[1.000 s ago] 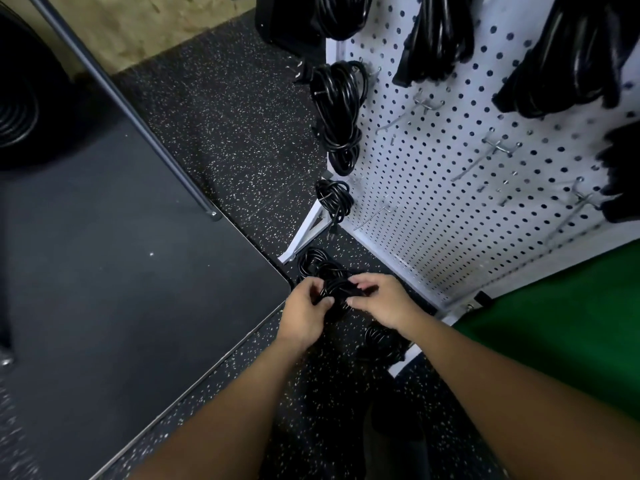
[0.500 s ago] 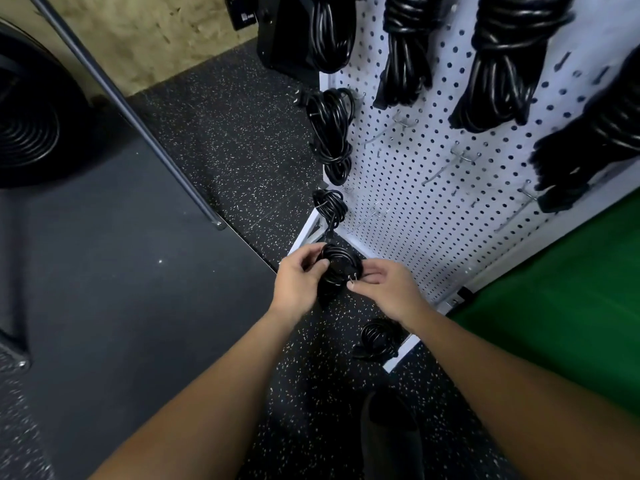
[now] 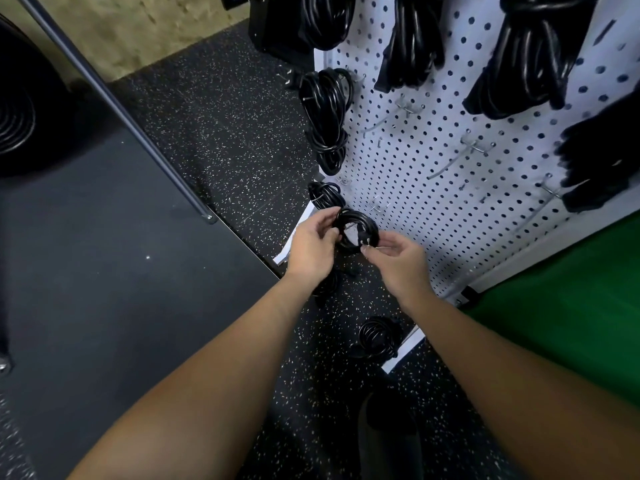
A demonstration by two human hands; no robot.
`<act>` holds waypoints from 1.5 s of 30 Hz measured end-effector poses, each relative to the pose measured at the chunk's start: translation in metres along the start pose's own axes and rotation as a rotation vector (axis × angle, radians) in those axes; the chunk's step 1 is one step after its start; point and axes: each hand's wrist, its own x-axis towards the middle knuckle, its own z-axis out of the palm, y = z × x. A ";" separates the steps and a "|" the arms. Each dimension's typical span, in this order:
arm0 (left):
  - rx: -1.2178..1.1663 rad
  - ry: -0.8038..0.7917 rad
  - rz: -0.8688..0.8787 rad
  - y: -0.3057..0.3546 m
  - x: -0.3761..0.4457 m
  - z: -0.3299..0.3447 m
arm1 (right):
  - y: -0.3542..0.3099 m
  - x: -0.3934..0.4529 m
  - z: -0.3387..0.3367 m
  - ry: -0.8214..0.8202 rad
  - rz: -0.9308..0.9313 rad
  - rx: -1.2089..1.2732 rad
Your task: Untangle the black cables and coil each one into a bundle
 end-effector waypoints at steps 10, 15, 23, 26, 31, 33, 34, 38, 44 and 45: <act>0.173 -0.013 -0.003 -0.024 -0.012 -0.005 | 0.028 0.004 0.007 0.058 0.057 -0.070; 0.202 0.045 -0.126 -0.066 -0.034 -0.015 | 0.067 0.005 0.028 -0.145 0.176 -0.170; 0.374 0.095 -0.376 -0.111 -0.044 -0.024 | 0.083 0.015 0.062 -0.427 0.255 -0.283; 0.334 0.034 -0.388 -0.118 -0.043 -0.014 | 0.091 0.021 0.077 -0.483 0.294 -0.242; 0.336 0.103 -0.399 -0.114 -0.045 -0.006 | 0.090 0.017 0.089 -0.407 0.336 -0.112; 0.314 0.134 -0.373 -0.107 -0.052 -0.008 | 0.082 0.007 0.084 -0.374 0.329 -0.043; 0.303 0.141 -0.357 -0.103 -0.056 -0.010 | 0.078 0.001 0.080 -0.351 0.321 -0.016; 0.236 0.118 -0.287 -0.083 -0.075 -0.023 | 0.062 -0.025 0.058 -0.254 0.347 0.129; 0.185 0.096 -0.107 -0.032 -0.101 -0.039 | 0.019 -0.062 0.025 -0.318 0.361 0.340; 0.169 0.096 -0.080 -0.023 -0.103 -0.041 | 0.010 -0.066 0.019 -0.339 0.353 0.344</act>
